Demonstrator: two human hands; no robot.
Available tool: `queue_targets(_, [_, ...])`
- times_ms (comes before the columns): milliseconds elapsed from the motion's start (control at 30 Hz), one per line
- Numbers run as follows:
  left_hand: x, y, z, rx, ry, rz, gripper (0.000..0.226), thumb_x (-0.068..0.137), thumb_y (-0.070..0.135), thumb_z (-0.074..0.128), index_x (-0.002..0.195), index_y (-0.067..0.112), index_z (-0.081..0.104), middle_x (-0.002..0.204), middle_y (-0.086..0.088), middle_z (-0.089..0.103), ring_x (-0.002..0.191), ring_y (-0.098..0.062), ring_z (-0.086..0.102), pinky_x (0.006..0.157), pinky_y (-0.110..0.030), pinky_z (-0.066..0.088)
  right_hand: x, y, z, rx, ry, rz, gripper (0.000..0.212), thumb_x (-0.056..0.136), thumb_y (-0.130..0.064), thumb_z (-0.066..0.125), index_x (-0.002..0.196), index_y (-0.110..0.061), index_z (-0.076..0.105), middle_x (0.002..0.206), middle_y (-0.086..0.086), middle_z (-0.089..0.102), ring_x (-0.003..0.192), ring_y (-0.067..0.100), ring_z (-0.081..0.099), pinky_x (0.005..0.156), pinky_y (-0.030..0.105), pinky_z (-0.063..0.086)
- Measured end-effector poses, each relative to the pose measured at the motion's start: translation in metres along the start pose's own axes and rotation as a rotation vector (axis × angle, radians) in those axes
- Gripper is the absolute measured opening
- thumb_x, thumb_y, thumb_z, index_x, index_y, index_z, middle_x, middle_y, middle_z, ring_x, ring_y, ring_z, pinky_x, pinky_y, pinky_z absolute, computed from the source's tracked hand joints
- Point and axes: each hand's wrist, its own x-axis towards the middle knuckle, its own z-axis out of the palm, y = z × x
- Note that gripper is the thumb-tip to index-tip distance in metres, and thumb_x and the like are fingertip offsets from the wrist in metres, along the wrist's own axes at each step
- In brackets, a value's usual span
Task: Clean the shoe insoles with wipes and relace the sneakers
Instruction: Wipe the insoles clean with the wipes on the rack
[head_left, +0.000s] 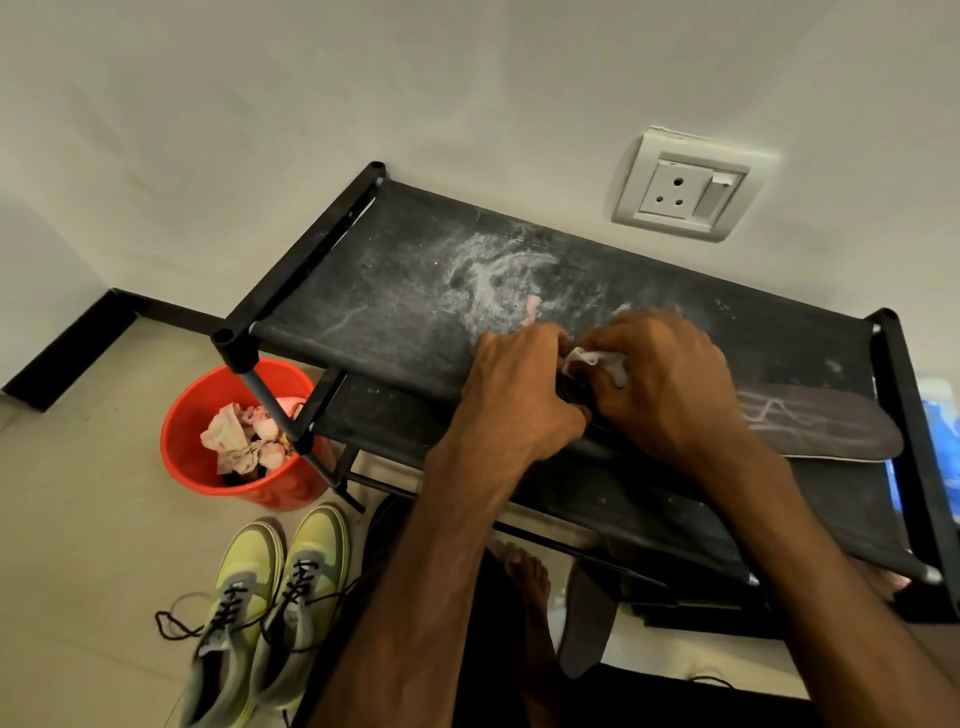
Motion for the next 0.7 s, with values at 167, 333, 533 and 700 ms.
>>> queue_targets(167, [-0.004, 0.001, 0.002, -0.022, 0.032, 0.003, 0.065, 0.073, 0.020, 0.086, 0.131, 0.026, 0.057, 0.113, 0.012, 0.067, 0.122, -0.017, 0.050, 0.099, -0.039, 0.051, -0.009, 0.008, -0.019, 0.167, -0.228, -0.046, 0.025, 0.086, -0.041, 0.060, 0.105, -0.046, 0.075, 0.095, -0.011, 0.075, 0.080, 0.013, 0.068, 0.070, 0.042, 0.059])
queue_targets(333, [-0.002, 0.001, 0.001, 0.039, 0.011, 0.049, 0.054, 0.077, 0.025, 0.084, 0.126, 0.029, 0.063, 0.117, 0.011, 0.066, 0.122, -0.016, 0.044, 0.094, -0.029, 0.040, -0.011, 0.008, -0.022, 0.104, -0.188, 0.007, 0.025, 0.085, -0.036, 0.073, 0.106, -0.050, 0.074, 0.102, -0.015, 0.075, 0.086, 0.013, 0.067, 0.073, 0.042, 0.059])
queue_targets(533, [-0.002, 0.001, 0.001, 0.069, -0.001, 0.029, 0.057, 0.078, 0.031, 0.082, 0.131, 0.027, 0.060, 0.122, 0.010, 0.064, 0.125, -0.017, 0.043, 0.100, -0.031, 0.041, 0.004, 0.012, -0.004, 0.037, 0.023, 0.053, 0.019, 0.083, -0.030, 0.071, 0.100, -0.036, 0.078, 0.097, -0.003, 0.074, 0.092, 0.025, 0.065, 0.073, 0.044, 0.056])
queue_targets(700, [-0.002, 0.002, 0.001, 0.026, 0.011, 0.020, 0.060, 0.077, 0.029, 0.085, 0.131, 0.026, 0.061, 0.120, 0.012, 0.066, 0.123, -0.015, 0.045, 0.107, -0.036, 0.041, 0.002, 0.025, -0.014, 0.230, 0.153, 0.072, 0.011, 0.087, -0.028, 0.077, 0.096, -0.032, 0.080, 0.096, -0.009, 0.073, 0.087, 0.012, 0.063, 0.074, 0.035, 0.053])
